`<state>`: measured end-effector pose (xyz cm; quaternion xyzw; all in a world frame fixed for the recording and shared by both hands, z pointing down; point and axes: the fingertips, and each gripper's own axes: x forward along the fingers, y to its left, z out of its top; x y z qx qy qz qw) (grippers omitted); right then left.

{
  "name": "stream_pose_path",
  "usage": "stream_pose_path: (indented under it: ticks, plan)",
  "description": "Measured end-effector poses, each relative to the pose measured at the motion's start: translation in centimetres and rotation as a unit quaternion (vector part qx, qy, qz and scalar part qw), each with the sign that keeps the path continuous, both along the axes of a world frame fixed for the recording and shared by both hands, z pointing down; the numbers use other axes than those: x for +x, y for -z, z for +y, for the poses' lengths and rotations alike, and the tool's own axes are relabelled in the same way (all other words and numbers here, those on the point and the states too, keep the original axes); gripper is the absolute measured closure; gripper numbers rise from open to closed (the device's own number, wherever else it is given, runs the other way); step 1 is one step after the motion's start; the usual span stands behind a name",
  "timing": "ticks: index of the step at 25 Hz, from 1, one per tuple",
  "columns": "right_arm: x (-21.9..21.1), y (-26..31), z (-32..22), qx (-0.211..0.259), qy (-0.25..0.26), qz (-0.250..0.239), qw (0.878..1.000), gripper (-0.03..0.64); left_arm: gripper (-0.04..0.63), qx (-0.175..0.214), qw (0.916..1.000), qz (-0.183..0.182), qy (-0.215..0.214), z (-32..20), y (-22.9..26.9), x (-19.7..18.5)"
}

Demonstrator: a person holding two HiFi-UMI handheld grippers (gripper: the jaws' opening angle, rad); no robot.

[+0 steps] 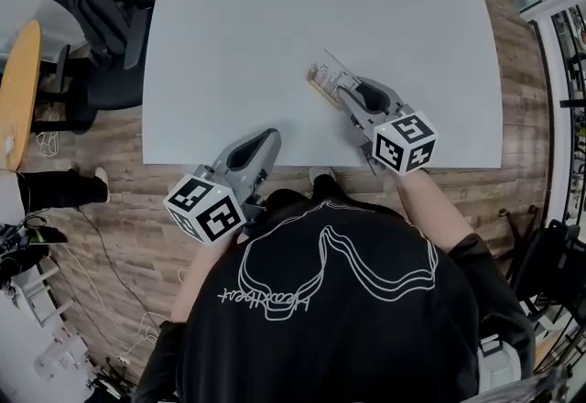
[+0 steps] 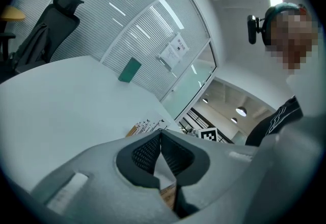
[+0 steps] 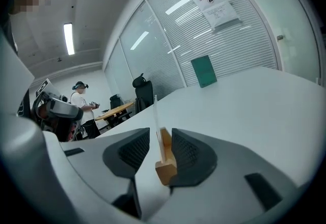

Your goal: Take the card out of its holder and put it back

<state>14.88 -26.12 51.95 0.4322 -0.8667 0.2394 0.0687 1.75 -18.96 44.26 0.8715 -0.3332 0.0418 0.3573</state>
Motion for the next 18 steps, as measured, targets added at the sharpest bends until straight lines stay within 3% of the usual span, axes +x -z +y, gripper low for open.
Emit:
stream_pose_path:
  ticks: [8, 18]
  plan:
    - [-0.9, -0.3, -1.2, -0.002, -0.001, 0.001, 1.0, 0.496, 0.581, -0.001, 0.9998, 0.01, 0.017, 0.3, 0.0, -0.7]
    - [-1.2, -0.2, -1.4, 0.025, 0.004, 0.034, 0.999, 0.566, 0.581, -0.017, 0.9985, 0.024, 0.046, 1.2, -0.5, -1.8]
